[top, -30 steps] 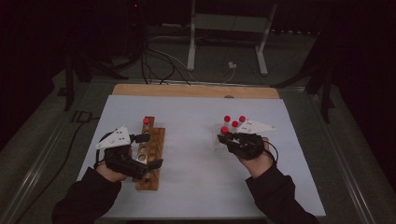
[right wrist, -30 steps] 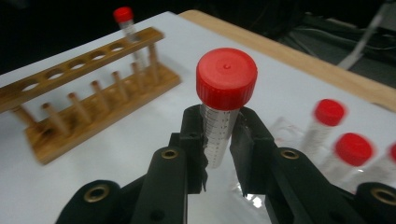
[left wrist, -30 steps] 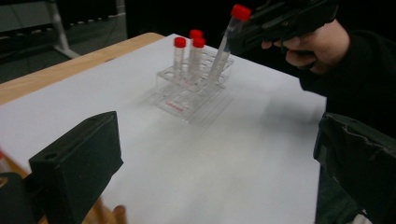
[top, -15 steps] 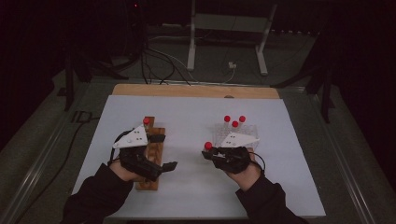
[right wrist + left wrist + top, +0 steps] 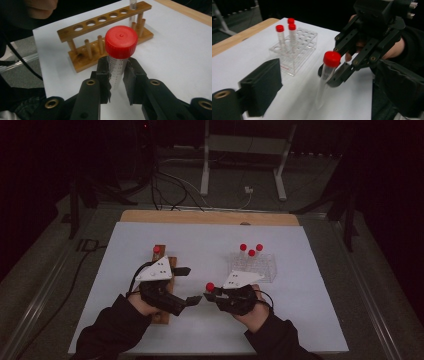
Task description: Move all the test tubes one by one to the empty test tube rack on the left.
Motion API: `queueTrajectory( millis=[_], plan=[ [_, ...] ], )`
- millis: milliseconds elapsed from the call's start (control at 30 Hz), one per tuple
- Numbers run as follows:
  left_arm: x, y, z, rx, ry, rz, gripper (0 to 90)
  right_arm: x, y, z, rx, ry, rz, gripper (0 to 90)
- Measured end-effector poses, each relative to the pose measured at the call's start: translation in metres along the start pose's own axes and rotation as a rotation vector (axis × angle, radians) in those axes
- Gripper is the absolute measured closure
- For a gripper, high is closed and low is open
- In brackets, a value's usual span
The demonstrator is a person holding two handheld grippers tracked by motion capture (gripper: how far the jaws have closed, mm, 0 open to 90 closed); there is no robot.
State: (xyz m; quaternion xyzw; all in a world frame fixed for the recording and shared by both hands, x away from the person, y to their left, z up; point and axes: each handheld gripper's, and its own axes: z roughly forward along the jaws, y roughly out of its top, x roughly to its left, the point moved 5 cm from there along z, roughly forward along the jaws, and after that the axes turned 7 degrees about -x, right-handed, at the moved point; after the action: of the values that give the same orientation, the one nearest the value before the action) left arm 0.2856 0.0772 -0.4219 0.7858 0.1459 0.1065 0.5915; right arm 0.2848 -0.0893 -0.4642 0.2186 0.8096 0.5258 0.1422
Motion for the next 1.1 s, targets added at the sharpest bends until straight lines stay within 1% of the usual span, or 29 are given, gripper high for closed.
queueTrajectory(
  millis=[33,67,133,167,233,267,300,367,500,533,567,667,733,767,800,867,933,1100],
  plan=[
    [-0.001,0.0,0.001,0.002,-0.007,0.0,17.0,0.001,0.0,0.001,0.003,0.004,0.0,75.2],
    [-0.001,0.001,0.003,0.009,-0.007,0.005,17.3,0.002,0.0,0.002,0.007,0.006,-0.001,75.2],
    [-0.003,0.001,0.005,0.014,-0.011,0.015,25.9,0.006,0.0,0.004,0.011,0.015,-0.004,75.1],
    [-0.003,0.002,0.006,0.02,-0.012,0.02,25.9,0.006,0.0,0.004,0.011,0.015,-0.004,75.1],
    [-0.005,0.002,0.009,0.027,-0.014,0.032,32.7,0.007,0.001,0.004,0.015,0.018,-0.009,75.2],
    [-0.005,0.002,0.011,0.031,-0.011,0.047,38.3,0.009,0.001,0.005,0.018,0.021,-0.01,75.2],
    [-0.006,0.001,0.015,0.044,-0.009,0.062,40.5,0.01,0.002,0.005,0.018,0.024,-0.013,75.1],
    [-0.007,0.001,0.016,0.045,-0.014,0.062,44.0,0.011,0.002,0.004,0.019,0.027,-0.012,75.2],
    [-0.008,-0.002,0.021,0.061,-0.018,0.079,53.6,0.011,0.003,0.004,0.018,0.03,-0.013,75.1],
    [-0.008,-0.003,0.022,0.063,-0.019,0.075,54.9,0.011,0.003,0.004,0.018,0.029,-0.014,75.2],
    [-0.008,-0.003,0.023,0.07,-0.013,0.082,57.2,0.011,0.002,0.004,0.019,0.03,-0.011,75.1],
    [-0.008,-0.006,0.025,0.075,-0.016,0.083,59.9,0.01,0.002,0.004,0.019,0.03,-0.01,75.1],
    [-0.008,-0.007,0.026,0.079,-0.016,0.085,64.2,0.011,0.002,0.004,0.018,0.03,-0.007,75.1],
    [-0.008,-0.007,0.026,0.081,-0.018,0.083,64.2,0.011,0.002,0.004,0.018,0.03,-0.007,75.1],
    [-0.008,-0.007,0.026,0.081,-0.023,0.083,66.3,0.011,0.002,0.004,0.02,0.028,-0.007,75.1],
    [-0.009,-0.008,0.027,0.087,-0.023,0.093,70.3,0.01,0.001,0.004,0.023,0.026,-0.002,75.1],
    [-0.009,-0.008,0.027,0.089,-0.017,0.104,71.1,0.01,0.001,0.005,0.025,0.027,-0.001,75.1],
    [-0.008,-0.006,0.025,0.084,-0.02,0.109,71.9,0.009,0.001,0.004,0.02,0.027,-0.001,74.2]
  ],
)
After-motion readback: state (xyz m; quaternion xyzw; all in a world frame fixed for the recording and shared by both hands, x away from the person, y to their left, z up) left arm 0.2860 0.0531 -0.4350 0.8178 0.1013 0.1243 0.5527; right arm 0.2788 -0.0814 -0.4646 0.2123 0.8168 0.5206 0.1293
